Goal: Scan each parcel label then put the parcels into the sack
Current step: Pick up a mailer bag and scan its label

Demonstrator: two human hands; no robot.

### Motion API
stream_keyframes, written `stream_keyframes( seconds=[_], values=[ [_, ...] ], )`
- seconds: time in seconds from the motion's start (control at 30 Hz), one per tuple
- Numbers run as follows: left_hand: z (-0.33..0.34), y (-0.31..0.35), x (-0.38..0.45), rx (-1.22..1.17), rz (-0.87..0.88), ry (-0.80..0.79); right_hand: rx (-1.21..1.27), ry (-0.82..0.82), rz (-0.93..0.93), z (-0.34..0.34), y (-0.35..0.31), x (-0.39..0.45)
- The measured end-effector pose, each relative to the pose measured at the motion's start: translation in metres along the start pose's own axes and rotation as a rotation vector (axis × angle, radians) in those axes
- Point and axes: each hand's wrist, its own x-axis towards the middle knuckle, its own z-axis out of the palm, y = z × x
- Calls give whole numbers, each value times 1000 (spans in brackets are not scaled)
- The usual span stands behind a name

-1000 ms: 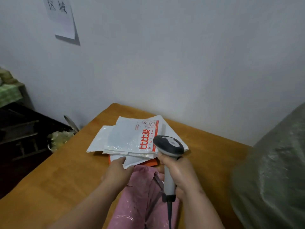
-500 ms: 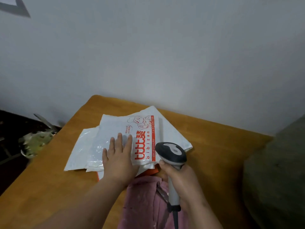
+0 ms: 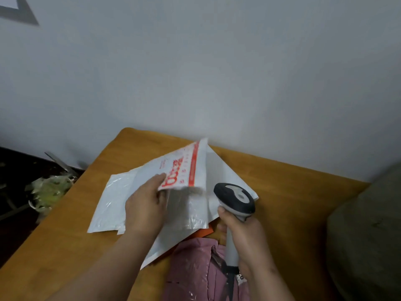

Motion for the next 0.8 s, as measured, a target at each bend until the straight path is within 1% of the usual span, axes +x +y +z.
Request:
stream_keyframes(
  seconds=[0.13,0.2,0.27,0.33,0.37,0.43,0.57,0.7,0.8],
  values=[
    [-32,27,10,-333,-115,254,65,30,-55,-6,-11,-7],
    [-50,39,12,-601,-231,343,117,35,-74,-9,-18,-13],
    [-65,46,6,-880,-343,321,153,27,-97,-15,-27,-22],
    [-75,51,-7,-1060,-419,223,176,8,-112,-22,-33,-30],
    [-77,53,-15,-1112,-444,177,186,-4,-119,-26,-36,-34],
    [-78,56,-32,-1158,-476,126,208,-8,-127,-35,-39,-43],
    [-76,62,-66,-1139,-491,98,175,-21,-167,-51,-46,-64],
    [-80,70,-91,-1145,-499,76,120,-133,-184,-65,-52,-89],
    [-86,76,-103,-1146,-511,106,41,-217,-208,-74,-54,-110]
  ],
)
